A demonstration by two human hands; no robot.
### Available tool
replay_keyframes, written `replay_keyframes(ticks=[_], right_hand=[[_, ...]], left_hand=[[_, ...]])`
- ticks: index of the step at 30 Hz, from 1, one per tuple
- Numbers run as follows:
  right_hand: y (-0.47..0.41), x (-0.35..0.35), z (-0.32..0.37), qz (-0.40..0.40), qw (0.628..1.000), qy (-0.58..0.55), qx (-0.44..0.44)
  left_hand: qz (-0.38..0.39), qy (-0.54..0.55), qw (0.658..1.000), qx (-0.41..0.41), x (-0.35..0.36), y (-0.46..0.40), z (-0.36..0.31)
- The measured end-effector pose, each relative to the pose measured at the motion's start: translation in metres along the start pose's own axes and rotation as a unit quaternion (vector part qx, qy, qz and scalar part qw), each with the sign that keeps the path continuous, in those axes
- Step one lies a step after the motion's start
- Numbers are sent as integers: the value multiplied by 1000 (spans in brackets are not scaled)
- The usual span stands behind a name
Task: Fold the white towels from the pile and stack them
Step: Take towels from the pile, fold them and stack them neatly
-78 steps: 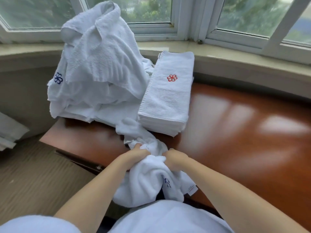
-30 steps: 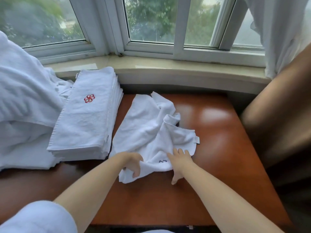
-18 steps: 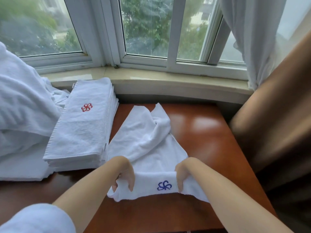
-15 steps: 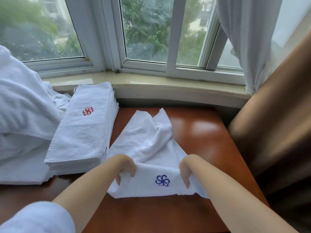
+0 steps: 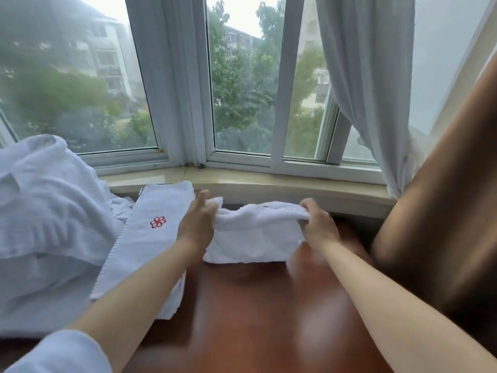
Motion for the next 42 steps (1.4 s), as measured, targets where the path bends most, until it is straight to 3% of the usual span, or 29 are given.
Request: replay_keyframes(ticks=[1, 4, 7, 13, 17, 19, 22, 25, 29, 30, 33, 36, 38, 40, 42], right_hand=[[13, 16, -12, 87, 992, 92, -7], [62, 68, -47, 304, 903, 302, -36], [112, 109, -84, 400, 867, 294, -37], [153, 132, -110, 394, 886, 244, -21], [165, 137, -114, 381, 888, 251, -62], [173, 139, -112, 373, 887, 264, -74], [175, 139, -104, 372, 878, 281, -112], [160, 135, -88, 409, 883, 231, -8], [129, 127, -75, 488, 853, 169, 76], [123, 124, -74, 496, 848, 159, 96], [103, 115, -73, 419, 888, 166, 93], [76, 108, -69, 346, 913, 198, 80], [55, 105, -64, 263, 941, 205, 59], [34, 103, -61, 117, 983, 136, 33], [10, 104, -60, 32, 996, 53, 60]], left_hand=[[71, -40, 997, -13, 20, 19, 7], [277, -119, 953, -27, 89, 85, 23], [418, -206, 885, 25, 138, 143, 29], [394, -215, 883, 138, 152, 173, 19], [313, -264, 869, 279, 145, 180, 16], [340, -258, 856, 293, 148, 189, 17], [402, -230, 856, 228, 148, 191, 13], [489, -96, 865, 58, 145, 178, 2], [627, -24, 778, -32, 138, 155, -10], [617, -23, 785, -47, 137, 149, -10], [480, -1, 873, -83, 132, 123, -6], [313, -98, 942, -70, 123, 87, 1], [204, -128, 967, -82, 114, 61, 6], [115, -89, 983, -115, 106, 35, 12], [78, -43, 986, -142, 105, 11, 18]])
Point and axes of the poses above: each hand's wrist, its own y-axis away from the middle knuckle, its own x-axis out of the palm, z = x × y, the point moved 1 cm from there along -y, towards the middle knuckle, and after that the axes turned 10 degrees about z, right-handed, at the moved point
